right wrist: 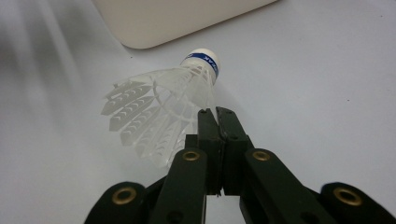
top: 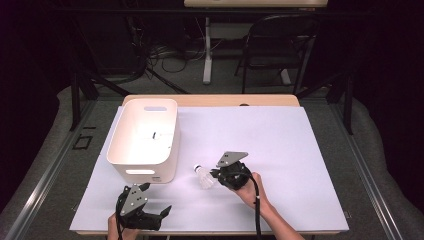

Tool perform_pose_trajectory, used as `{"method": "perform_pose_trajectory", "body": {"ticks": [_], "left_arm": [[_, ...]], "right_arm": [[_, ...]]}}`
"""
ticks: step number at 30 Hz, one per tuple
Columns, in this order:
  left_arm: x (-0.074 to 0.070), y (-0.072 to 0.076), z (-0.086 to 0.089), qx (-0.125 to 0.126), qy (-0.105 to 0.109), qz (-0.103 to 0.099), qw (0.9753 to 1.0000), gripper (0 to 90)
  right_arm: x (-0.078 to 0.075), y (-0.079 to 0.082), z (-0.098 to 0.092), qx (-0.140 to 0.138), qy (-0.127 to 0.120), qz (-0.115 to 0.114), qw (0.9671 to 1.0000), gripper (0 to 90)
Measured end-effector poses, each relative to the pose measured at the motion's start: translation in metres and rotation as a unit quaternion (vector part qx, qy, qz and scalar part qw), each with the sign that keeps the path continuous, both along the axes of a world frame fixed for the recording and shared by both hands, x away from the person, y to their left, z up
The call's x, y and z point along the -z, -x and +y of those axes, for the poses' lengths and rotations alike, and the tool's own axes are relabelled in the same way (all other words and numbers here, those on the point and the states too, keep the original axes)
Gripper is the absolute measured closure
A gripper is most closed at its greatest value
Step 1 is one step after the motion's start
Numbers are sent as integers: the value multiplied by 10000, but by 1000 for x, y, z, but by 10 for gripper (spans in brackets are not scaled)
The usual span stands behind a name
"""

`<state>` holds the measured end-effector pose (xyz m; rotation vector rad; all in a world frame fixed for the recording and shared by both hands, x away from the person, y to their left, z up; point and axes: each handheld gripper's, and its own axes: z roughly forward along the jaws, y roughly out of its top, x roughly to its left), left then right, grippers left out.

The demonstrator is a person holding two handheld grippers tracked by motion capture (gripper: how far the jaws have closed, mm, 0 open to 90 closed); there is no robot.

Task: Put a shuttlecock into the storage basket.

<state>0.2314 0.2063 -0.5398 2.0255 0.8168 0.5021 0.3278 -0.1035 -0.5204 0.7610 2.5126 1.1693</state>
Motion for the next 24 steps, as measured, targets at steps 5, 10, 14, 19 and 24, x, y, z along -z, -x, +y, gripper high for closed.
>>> {"method": "perform_pose_trajectory", "body": {"ticks": [5,10,14,19,24], "left_arm": [[0,0,0,6,-22,-21,10000,0],[0,0,0,-6,-16,-35,10000,0],[0,0,0,-15,-1,-30,10000,0],[0,0,0,-3,-14,-51,10000,0],[0,0,0,-6,-13,-55,10000,0]], "right_arm": [[-3,-1,-5,50,15,-15,10000,900],[-6,-4,-9,125,2,-36,9999,900],[-10,-6,-12,174,-1,-58,9998,900],[-14,-8,-16,234,8,-75,9997,900],[-18,-11,-18,263,-19,-108,9996,900]]}}
